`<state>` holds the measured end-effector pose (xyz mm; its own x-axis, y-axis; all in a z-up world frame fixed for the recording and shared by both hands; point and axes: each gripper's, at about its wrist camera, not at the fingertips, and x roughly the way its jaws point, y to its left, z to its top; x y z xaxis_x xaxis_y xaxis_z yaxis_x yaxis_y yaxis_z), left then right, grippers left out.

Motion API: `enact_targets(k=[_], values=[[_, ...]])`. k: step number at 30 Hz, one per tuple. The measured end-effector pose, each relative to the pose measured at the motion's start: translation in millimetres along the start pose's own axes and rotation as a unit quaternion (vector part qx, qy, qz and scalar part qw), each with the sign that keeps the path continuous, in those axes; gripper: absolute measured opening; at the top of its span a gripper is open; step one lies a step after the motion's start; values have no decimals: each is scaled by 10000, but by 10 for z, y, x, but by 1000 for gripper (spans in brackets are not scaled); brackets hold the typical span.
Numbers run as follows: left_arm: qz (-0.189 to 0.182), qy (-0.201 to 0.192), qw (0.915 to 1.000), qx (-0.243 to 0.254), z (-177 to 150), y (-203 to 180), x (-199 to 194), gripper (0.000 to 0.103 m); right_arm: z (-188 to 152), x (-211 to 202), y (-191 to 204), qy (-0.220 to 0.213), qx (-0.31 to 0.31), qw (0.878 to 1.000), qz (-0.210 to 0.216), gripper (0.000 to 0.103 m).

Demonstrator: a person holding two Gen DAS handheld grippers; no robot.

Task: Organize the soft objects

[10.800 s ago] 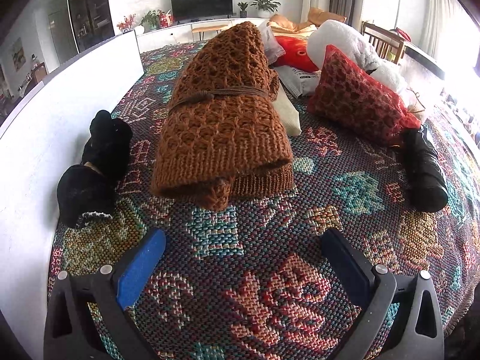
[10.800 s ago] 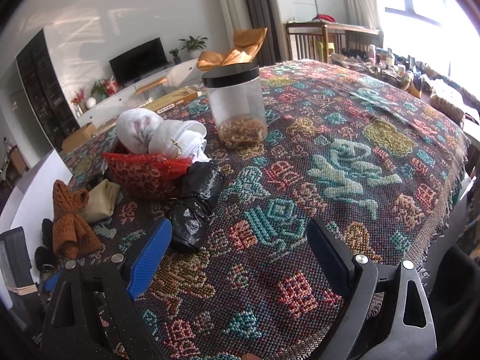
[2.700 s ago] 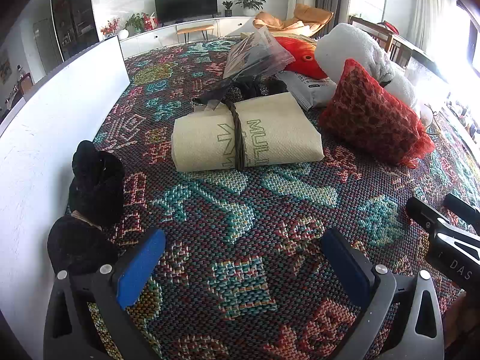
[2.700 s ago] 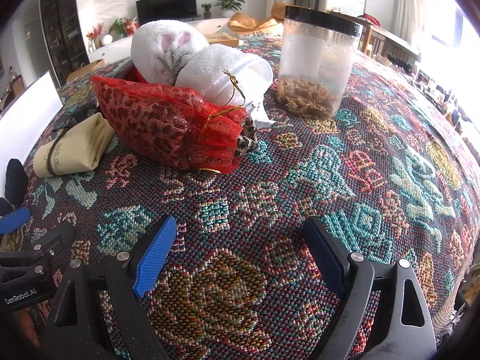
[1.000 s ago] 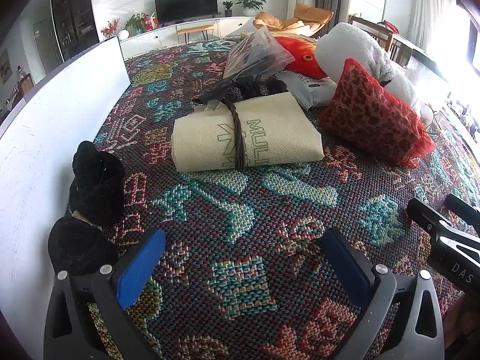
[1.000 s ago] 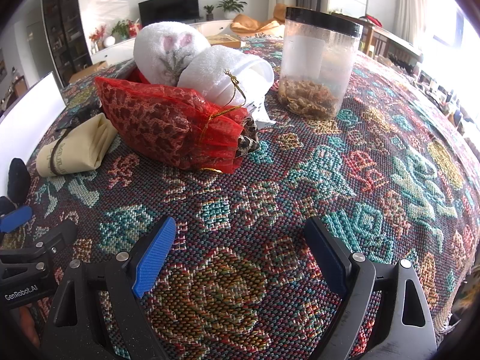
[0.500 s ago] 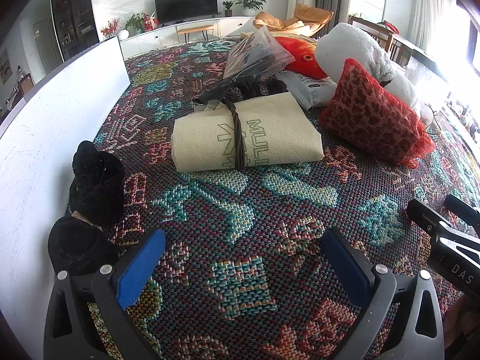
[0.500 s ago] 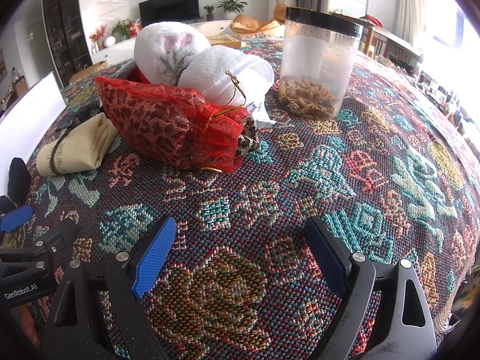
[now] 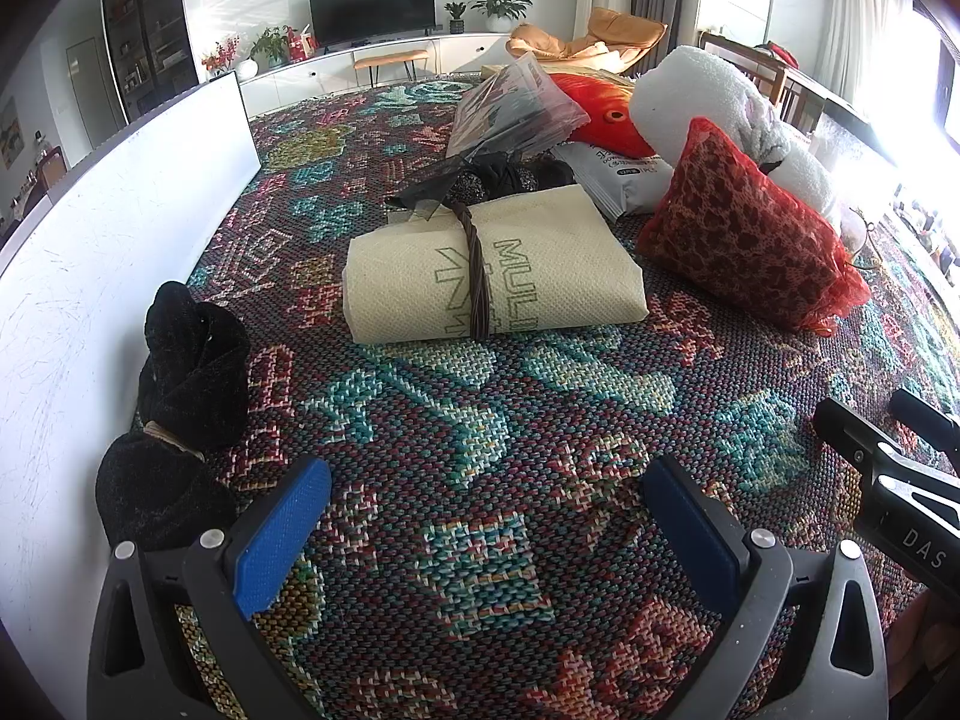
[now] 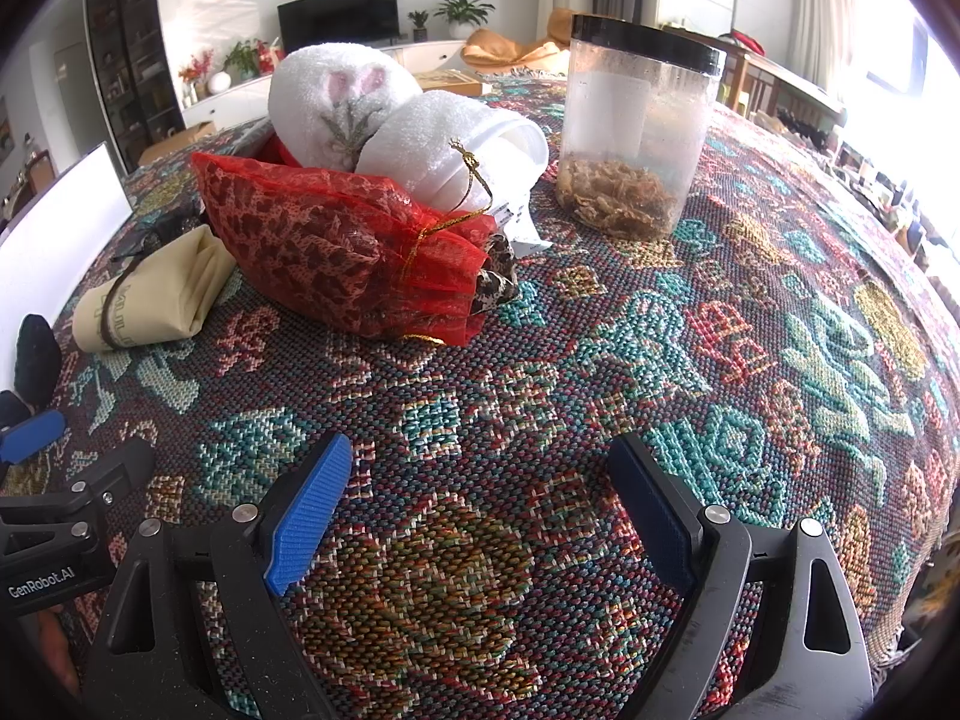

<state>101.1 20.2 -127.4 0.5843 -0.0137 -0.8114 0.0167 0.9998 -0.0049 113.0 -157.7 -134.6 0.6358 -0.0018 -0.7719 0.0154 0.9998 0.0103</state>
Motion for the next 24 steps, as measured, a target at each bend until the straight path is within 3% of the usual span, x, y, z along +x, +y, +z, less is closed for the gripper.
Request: enact_targets(k=[24], values=[[2,0,10000,0,-1,4,-2,103,8,-17,40,-20,-25,10000,-73,90]])
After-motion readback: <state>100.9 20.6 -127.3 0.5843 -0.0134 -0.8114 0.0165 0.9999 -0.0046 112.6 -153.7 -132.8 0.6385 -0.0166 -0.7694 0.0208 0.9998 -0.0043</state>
